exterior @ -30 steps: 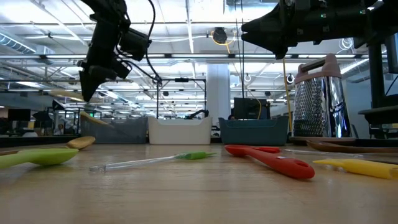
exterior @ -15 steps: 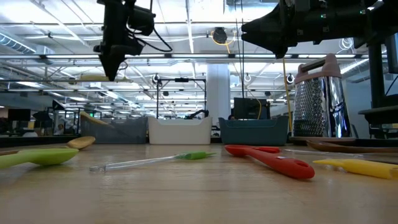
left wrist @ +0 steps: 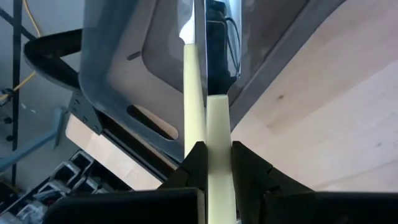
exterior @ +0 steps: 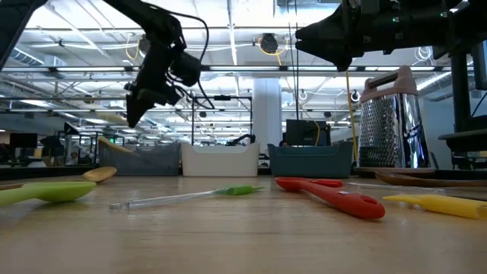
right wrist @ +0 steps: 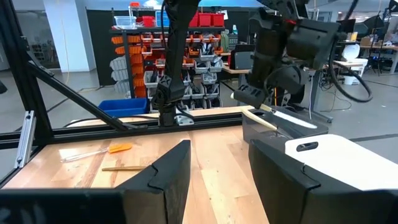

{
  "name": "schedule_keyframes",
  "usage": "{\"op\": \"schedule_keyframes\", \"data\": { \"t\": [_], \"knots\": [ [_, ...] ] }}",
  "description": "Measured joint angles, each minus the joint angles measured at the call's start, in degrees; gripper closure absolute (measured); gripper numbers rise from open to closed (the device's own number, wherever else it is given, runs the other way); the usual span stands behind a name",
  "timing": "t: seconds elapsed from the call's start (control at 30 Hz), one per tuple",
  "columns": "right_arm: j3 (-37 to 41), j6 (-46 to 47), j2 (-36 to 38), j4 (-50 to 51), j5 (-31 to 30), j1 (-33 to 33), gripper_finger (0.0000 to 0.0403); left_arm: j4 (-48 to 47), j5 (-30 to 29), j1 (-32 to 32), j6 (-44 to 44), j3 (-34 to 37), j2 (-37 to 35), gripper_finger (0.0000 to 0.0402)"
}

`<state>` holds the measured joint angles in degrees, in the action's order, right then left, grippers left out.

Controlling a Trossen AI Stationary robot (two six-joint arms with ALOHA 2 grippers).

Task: Pick & Place Kitchen Items
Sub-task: Put the left yellow table knife into the black bin

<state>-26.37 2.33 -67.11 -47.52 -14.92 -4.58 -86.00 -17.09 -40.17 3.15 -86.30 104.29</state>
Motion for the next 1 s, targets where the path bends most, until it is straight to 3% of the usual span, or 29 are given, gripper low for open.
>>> {"op": "schedule_keyframes", "data": {
  "t": [0.67, 1.0],
  "knots": [
    [0.0, 0.02, 0.0, 1.16, 0.02, -0.02, 0.0245, 0.66, -0.99, -0.26, -0.48, 0.07, 9.38, 0.0368],
    [0.0, 0.02, 0.0, 1.13, 0.02, -0.02, 0.0245, 4.37, -1.01, -0.43, -0.95, 0.07, 10.49, 0.0361]
  ]
}}
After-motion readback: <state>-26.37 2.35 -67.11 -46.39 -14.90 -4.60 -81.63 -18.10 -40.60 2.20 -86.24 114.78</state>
